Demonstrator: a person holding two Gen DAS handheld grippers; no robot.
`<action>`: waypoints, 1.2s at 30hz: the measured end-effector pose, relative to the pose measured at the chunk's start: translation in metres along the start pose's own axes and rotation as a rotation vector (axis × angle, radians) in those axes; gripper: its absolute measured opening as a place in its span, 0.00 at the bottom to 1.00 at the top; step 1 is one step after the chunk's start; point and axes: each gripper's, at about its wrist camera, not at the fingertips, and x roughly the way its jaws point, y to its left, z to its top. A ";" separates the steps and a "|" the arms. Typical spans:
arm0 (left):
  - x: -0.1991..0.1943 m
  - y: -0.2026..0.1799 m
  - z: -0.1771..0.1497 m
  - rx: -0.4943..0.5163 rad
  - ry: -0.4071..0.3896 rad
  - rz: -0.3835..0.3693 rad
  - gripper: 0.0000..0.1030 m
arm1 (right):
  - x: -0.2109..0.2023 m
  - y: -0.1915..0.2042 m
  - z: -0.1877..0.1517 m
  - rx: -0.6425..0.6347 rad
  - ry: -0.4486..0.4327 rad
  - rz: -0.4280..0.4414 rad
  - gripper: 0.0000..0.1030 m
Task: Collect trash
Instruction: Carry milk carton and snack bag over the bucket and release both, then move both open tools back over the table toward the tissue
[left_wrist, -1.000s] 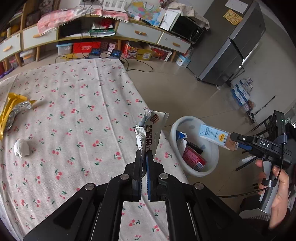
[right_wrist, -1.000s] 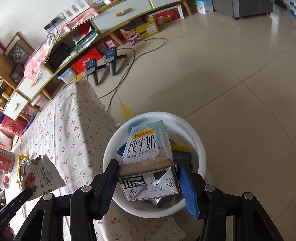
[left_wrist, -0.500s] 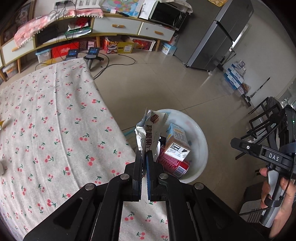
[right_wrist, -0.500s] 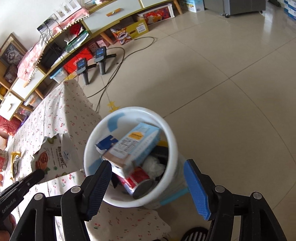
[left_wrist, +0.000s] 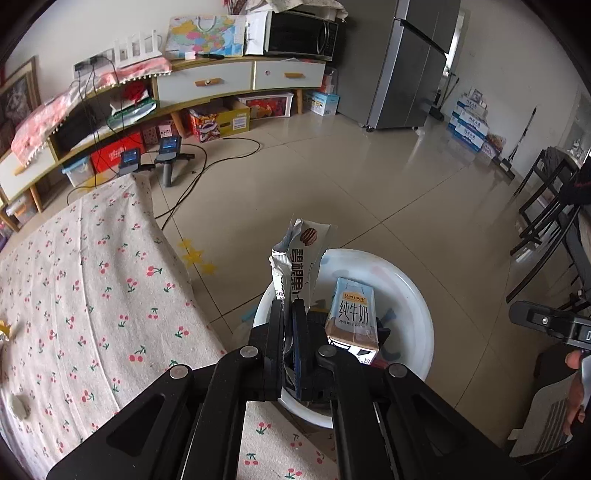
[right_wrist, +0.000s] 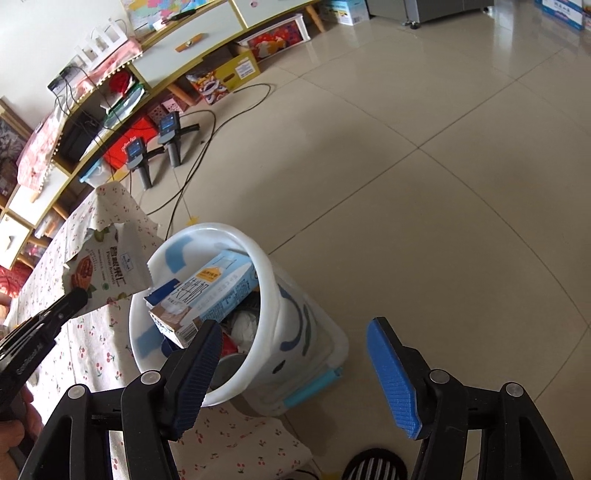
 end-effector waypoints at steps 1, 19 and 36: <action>0.003 -0.002 0.000 0.010 0.000 0.000 0.03 | -0.001 0.000 0.000 0.003 -0.002 0.002 0.68; -0.006 0.035 -0.013 -0.046 0.035 -0.007 0.66 | -0.002 0.018 0.004 -0.018 -0.009 0.011 0.68; -0.093 0.146 -0.065 -0.070 0.038 0.126 0.95 | -0.011 0.110 -0.018 -0.205 -0.003 0.081 0.72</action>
